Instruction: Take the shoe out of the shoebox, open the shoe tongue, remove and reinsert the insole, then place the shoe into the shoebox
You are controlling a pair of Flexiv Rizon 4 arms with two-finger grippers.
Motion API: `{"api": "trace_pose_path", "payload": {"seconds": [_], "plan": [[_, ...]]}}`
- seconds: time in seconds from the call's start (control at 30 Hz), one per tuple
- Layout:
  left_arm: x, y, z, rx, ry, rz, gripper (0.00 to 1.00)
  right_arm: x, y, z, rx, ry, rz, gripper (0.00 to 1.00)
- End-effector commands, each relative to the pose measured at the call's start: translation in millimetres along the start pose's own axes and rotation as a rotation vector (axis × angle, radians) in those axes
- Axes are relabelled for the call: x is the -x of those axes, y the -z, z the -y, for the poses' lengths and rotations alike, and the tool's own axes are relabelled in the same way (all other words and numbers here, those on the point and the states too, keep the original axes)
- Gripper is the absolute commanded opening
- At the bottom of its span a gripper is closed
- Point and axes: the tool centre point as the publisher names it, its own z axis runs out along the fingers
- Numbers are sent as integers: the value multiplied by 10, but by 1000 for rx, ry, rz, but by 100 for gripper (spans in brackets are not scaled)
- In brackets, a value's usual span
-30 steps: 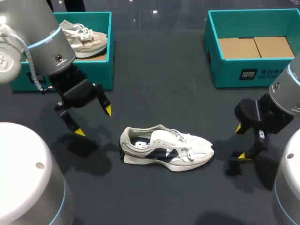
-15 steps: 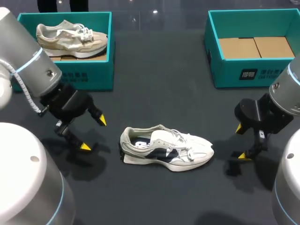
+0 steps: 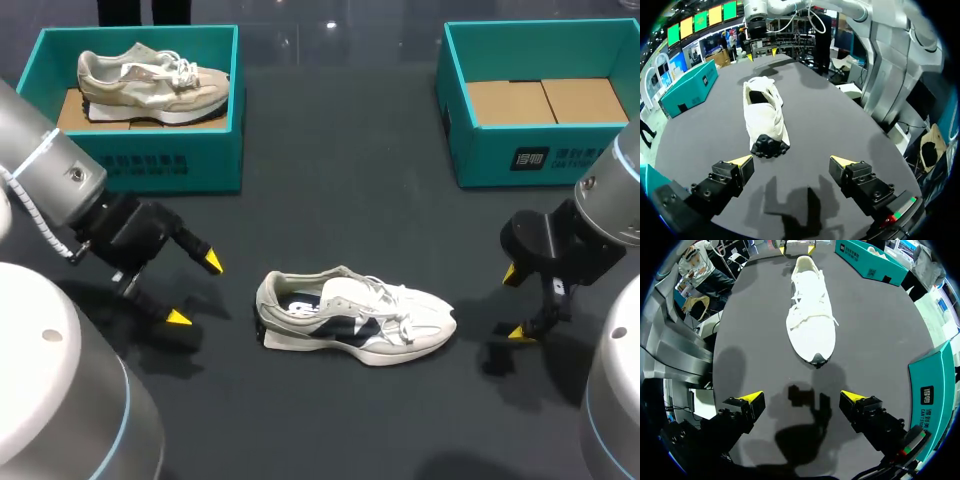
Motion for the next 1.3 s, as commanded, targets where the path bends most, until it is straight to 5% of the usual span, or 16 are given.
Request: {"api": "trace_pose_path", "payload": {"seconds": [0.03, 0.5, 0.77, 1.3], "plan": [[29, -134, -216, -152, 32, 34, 100, -11, 1, 3, 0, 0, 2, 100], [19, -116, -275, -176, 86, 57, 100, -11, 1, 3, 0, 0, 2, 100], [-85, -211, -459, -329, 145, 163, 100, -11, 1, 3, 0, 0, 2, 100], [-60, -198, -540, -375, 162, 211, 100, -11, 1, 3, 0, 0, 2, 100]]}}
